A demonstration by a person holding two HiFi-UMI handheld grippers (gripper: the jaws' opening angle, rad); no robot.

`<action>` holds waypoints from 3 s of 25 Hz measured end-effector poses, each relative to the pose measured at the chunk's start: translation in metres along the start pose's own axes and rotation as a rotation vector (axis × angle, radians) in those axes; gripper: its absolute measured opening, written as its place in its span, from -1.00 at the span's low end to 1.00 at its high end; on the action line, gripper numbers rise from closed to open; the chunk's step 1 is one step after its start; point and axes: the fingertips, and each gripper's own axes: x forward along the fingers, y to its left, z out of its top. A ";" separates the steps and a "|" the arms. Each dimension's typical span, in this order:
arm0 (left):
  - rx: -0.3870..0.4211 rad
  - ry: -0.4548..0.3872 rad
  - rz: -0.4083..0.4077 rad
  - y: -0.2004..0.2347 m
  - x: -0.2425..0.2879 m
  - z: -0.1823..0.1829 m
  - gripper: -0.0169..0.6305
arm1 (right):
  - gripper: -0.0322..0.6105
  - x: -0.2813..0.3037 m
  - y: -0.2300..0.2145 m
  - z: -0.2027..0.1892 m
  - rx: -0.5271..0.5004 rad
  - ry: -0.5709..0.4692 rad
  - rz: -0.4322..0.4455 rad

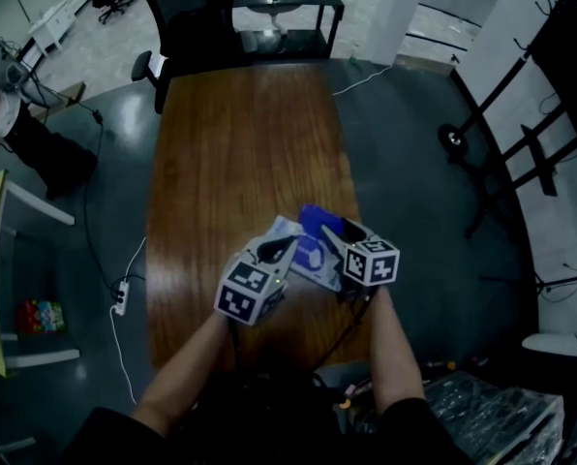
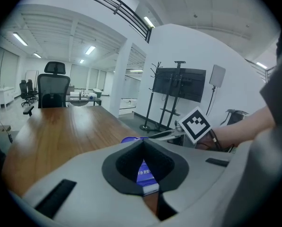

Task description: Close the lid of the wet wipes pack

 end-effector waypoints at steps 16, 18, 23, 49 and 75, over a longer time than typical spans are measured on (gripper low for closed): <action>-0.011 -0.010 0.002 -0.004 -0.018 -0.010 -0.93 | -0.16 -0.030 0.078 -0.007 -0.146 -0.006 0.140; -0.010 -0.010 0.003 -0.006 -0.020 -0.012 -0.93 | -0.17 -0.029 0.082 -0.014 -0.151 0.011 0.147; -0.011 -0.006 0.004 -0.008 -0.026 -0.014 -0.93 | -0.32 -0.026 0.090 -0.025 -0.133 0.056 0.167; -0.021 0.022 -0.005 -0.001 -0.029 -0.027 -0.93 | -0.87 0.009 0.072 -0.074 -0.288 0.280 -0.071; 0.071 -0.177 0.127 -0.085 -0.112 0.023 -0.93 | -0.87 -0.163 0.164 0.026 -0.280 -0.301 0.101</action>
